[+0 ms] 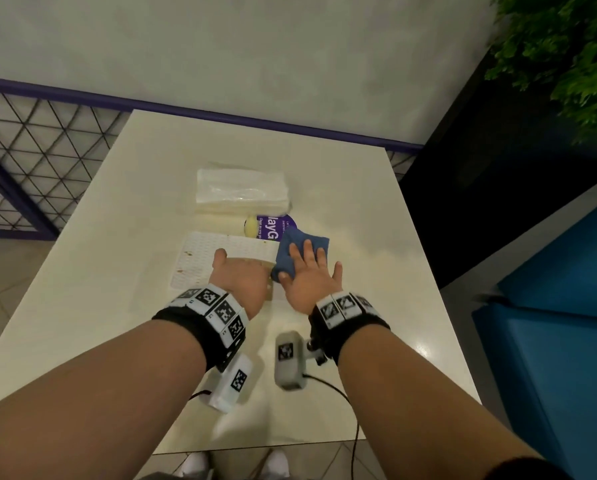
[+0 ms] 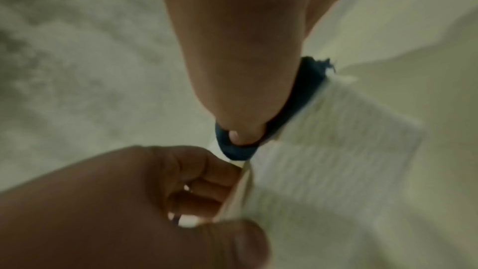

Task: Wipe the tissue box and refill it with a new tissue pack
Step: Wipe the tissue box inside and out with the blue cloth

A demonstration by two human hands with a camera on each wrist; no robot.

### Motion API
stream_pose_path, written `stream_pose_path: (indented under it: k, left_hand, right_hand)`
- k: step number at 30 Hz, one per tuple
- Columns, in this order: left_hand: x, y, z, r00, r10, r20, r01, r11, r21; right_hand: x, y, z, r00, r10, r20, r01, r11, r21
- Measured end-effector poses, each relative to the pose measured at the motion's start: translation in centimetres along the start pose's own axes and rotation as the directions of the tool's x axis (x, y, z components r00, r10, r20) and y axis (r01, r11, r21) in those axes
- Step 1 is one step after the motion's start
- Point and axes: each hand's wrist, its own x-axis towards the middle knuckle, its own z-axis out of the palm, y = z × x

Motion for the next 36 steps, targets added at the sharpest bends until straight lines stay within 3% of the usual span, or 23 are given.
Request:
stream_pose_path:
  k: [3,9,15,21,27,32,36]
  left_hand:
    - [0.4,-0.2,0.0,1.0,0.011,0.013,-0.011,1.0,-0.004]
    - [0.4,0.0,0.3,1.0,-0.007,0.001,0.007,0.999,-0.031]
    - [0.8,-0.4,0.2,0.999,-0.038,0.019,0.039,0.998,-0.041]
    - [1.1,-0.7,0.2,0.999,-0.013,0.045,0.016,0.998,-0.055]
    - [1.2,-0.7,0.6,0.999,-0.017,0.036,0.018,0.999,-0.033]
    - [1.1,-0.7,0.7,1.0,-0.008,0.002,0.008,0.997,-0.072]
    - [0.8,-0.5,0.6,0.999,-0.014,0.029,0.016,0.998,-0.058]
  right_hand:
    - [1.2,-0.9,-0.8,1.0,0.004,-0.013,-0.005,0.999,-0.044]
    - [-3.5,-0.1,1.8,0.994,-0.106,-0.015,0.107,0.993,0.054]
    - [1.3,-0.9,-1.3,1.0,-0.025,0.018,0.024,0.999,0.049]
    - [-2.4,-1.8,1.3,0.999,-0.048,0.004,0.047,0.997,0.053]
    - [2.1,-1.4,-1.5,0.998,0.057,0.024,-0.059,0.995,0.084]
    - [-2.5,-1.9,1.6,1.0,-0.031,0.002,0.031,0.998,0.059]
    - [-1.0,-0.2,0.0,1.0,-0.019,0.019,0.018,0.999,0.047]
